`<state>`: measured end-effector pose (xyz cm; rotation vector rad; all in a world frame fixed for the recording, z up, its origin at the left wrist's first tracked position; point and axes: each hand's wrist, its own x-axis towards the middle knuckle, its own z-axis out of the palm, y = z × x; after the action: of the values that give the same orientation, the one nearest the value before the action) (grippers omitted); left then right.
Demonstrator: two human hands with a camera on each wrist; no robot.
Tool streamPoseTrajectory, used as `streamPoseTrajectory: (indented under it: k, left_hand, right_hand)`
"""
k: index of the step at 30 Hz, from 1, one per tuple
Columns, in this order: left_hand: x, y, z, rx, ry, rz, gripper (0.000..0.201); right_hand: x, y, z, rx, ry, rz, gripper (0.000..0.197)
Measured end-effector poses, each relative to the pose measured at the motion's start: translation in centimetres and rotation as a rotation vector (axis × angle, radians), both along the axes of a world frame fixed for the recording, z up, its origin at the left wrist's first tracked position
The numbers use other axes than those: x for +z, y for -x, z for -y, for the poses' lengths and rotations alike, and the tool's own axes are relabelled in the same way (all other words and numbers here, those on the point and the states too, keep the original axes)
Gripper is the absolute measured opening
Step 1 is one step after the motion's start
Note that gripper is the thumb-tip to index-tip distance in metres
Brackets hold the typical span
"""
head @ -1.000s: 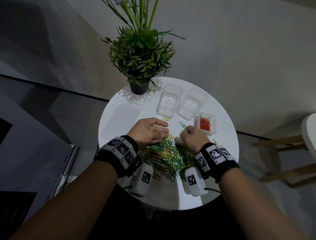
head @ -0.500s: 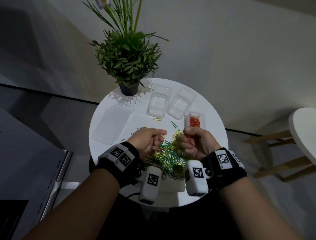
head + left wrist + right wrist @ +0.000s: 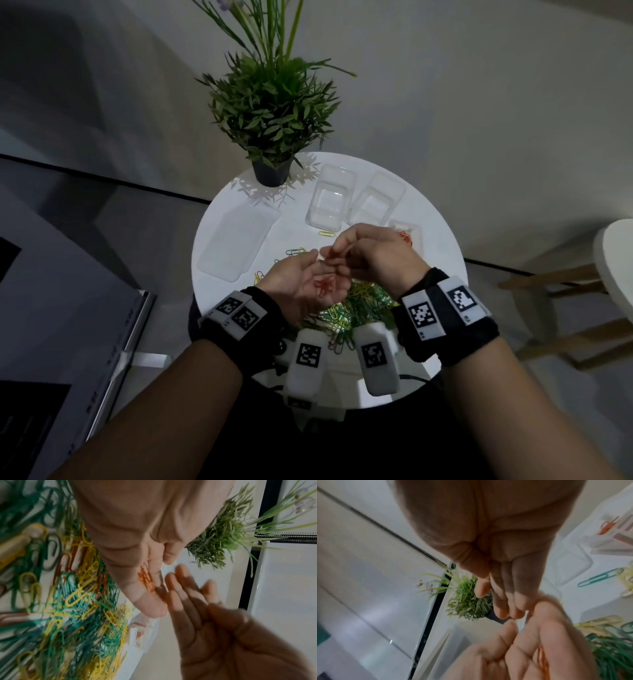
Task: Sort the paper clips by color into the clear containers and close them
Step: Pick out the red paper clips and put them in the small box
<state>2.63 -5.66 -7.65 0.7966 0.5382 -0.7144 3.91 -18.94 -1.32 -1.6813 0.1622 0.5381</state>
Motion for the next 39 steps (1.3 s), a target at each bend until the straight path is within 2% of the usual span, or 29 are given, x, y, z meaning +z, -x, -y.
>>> streamPoseTrajectory:
  k: [2,4,7,10,12,15,20,25,30,34,36,39]
  left_hand:
    - [-0.1,0.2,-0.9,-0.043,-0.049,0.04,0.05]
    - [-0.5,0.2,-1.9,-0.056,-0.113,0.08,0.051]
    - [-1.0,0.3,-3.6,-0.045,-0.214,0.128,0.047]
    - [-1.1,0.4,-5.0,0.003,-0.207,0.131,0.023]
    - [-1.2,0.6,-5.6,0.0,-0.193,0.142,0.02]
    - [-1.5,1.0,-6.1,-0.021,-0.207,0.168,0.028]
    - [-1.7,1.2,-6.0,0.021,-0.256,0.194,0.03]
    - [-1.8,1.3,-5.9,-0.01,-0.334,0.211,0.028]
    - [-1.7,1.3,-6.0,-0.035,-0.433,0.25,0.013]
    - [-2.0,1.1,-5.8,-0.115,-0.547,0.303,0.015]
    - [-2.1,0.9,-5.7,-0.174,-0.655,0.366,0.014]
    - [-2.3,0.2,-5.8,-0.271,-1.027,0.546,0.012]
  right_hand:
    - [-0.4,-0.3,1.0,-0.123,-0.044,0.023,0.029]
    - [-1.7,-0.5,2.0,-0.118,0.085,0.094,0.025]
    - [-4.8,-0.2,2.7,0.059,0.54,0.191,0.024]
    - [-6.6,0.5,1.8,0.218,0.768,0.182,0.014]
    - [-7.0,0.7,1.3,0.3,0.888,0.195,0.024]
    - [-6.9,0.4,0.9,0.31,0.908,0.256,0.007]
    - [-6.3,0.4,0.8,0.287,0.999,0.332,0.021]
    - [-6.6,0.3,0.3,0.384,1.003,0.261,0.013]
    - [-6.5,-0.1,0.2,0.441,1.067,0.309,0.011]
    - [-6.6,-0.4,0.9,0.478,1.067,0.319,0.01]
    - [-6.6,-0.3,1.3,0.465,1.02,0.295,0.014]
    - [-6.8,-0.3,1.3,0.463,1.032,0.282,0.026]
